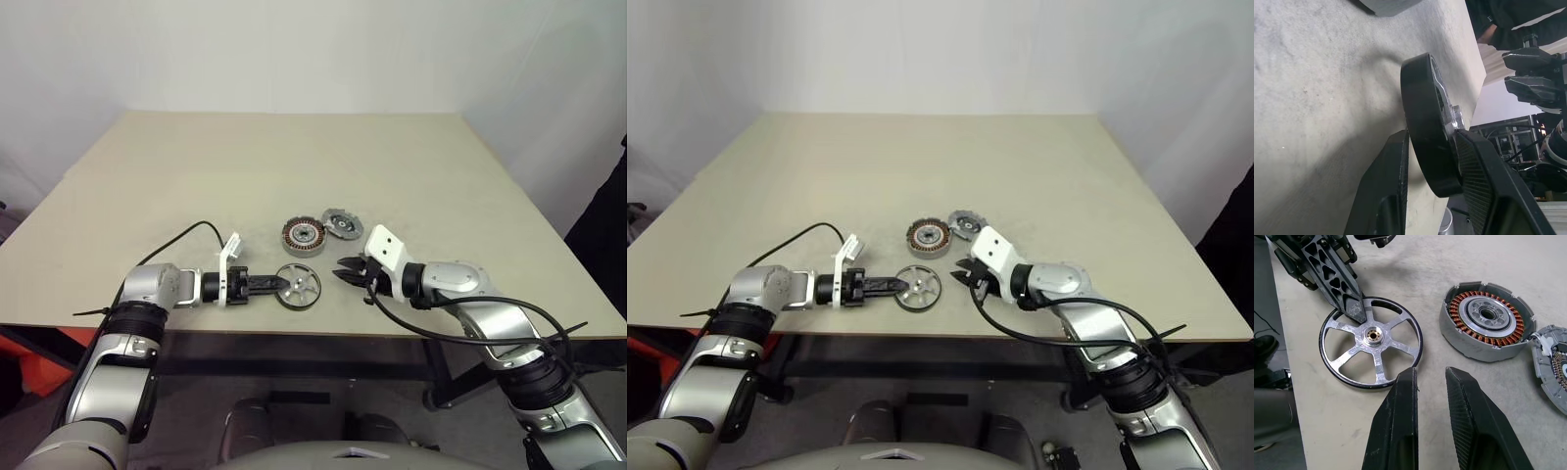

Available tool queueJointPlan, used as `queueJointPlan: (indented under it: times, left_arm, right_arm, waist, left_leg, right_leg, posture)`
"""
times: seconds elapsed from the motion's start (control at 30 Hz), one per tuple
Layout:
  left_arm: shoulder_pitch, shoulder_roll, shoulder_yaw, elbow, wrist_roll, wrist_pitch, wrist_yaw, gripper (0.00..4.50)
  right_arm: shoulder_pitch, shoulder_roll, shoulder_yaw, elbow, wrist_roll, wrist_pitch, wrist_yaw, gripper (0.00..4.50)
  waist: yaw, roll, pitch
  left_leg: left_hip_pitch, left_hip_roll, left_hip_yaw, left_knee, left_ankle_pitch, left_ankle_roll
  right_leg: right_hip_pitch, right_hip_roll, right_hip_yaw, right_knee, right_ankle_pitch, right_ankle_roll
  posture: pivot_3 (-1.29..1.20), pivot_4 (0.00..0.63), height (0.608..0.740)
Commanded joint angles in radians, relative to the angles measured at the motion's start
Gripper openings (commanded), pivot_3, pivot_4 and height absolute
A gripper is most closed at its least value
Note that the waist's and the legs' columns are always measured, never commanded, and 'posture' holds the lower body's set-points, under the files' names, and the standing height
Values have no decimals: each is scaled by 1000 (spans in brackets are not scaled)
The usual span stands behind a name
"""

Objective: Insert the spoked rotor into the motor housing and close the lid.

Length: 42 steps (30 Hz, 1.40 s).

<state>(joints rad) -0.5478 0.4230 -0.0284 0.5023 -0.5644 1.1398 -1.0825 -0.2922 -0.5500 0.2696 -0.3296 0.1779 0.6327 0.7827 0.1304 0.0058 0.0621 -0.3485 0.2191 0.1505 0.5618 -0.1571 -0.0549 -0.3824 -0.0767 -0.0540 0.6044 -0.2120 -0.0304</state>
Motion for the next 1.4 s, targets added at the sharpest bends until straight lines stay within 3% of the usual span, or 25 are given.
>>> queueJointPlan:
  times: [0.03, 0.07, 0.4, 0.6, 0.9, 1.0, 1.1, 1.4]
  left_arm:
    - [-16, -10, 12, 2, -8, 3, 8, 1356]
    - [-22, -14, 33, 4, -30, 20, 3, 1184]
    - [-130, -73, 247, 101, -148, 96, 66, 1184]
    - [-117, -77, 174, 87, -94, 53, 63, 1184]
    - [-80, 10, 131, 66, -71, 1, -8, 1184]
    - [-65, 61, 134, 61, -71, 13, -31, 1717]
    - [-53, 87, 117, 59, -66, 39, -32, 2636]
    - [0, 51, 89, 2, -68, 81, 3, 2636]
  right_arm:
    - [-25, 3, -6, -12, 0, -22, -1, 927]
    - [-25, 4, -5, -11, -2, -22, -2, 927]
    - [-20, 1, -1, -6, -6, -27, 0, 927]
    - [-22, 2, 1, -4, -12, -28, -4, 927]
    - [-18, 4, 0, -2, -17, -27, -7, 927]
    - [-15, 1, 0, -1, -18, -31, -4, 927]
    - [-15, 1, 1, 0, -18, -34, -1, 927]
    - [-24, 0, 8, 6, -22, -39, 4, 927]
  waist:
    - [0, 0, 0]
    - [0, 0, 0]
    - [-3, 0, 0]
    - [-3, 0, 0]
    - [-5, 0, 0]
    - [-5, 0, 0]
    - [-6, 0, 0]
    - [-5, 0, 1]
  left_leg:
    - [0, 0, 0, 0, 0, 0]
    - [0, 0, 0, 0, 0, 0]
    - [-2, 1, 0, -2, 0, 1]
    - [-3, 1, 1, -2, -1, 2]
    - [-3, 1, 1, -3, -1, 2]
    - [-2, 1, 1, -3, -1, 2]
    - [-2, 1, 1, -3, -1, 2]
    - [-2, 1, 1, -3, -1, 1]
  right_leg:
    - [0, 0, 0, 0, 0, 0]
    - [0, 0, 0, 0, 0, 0]
    - [-3, 1, 0, 0, 0, 0]
    - [-4, 1, 0, 0, -1, 1]
    - [-4, 1, 0, 0, -1, 1]
    - [-4, 1, 0, 0, -1, 1]
    - [-4, 1, 0, 1, -1, 1]
    - [-4, 1, 0, 1, -1, 1]
  posture:
    - [0, 0, 740]
    - [0, 0, 740]
    - [0, 0, 740]
    - [0, 0, 740]
    - [0, 0, 740]
    - [0, 0, 740]
    - [0, 0, 740]
    - [0, 0, 740]
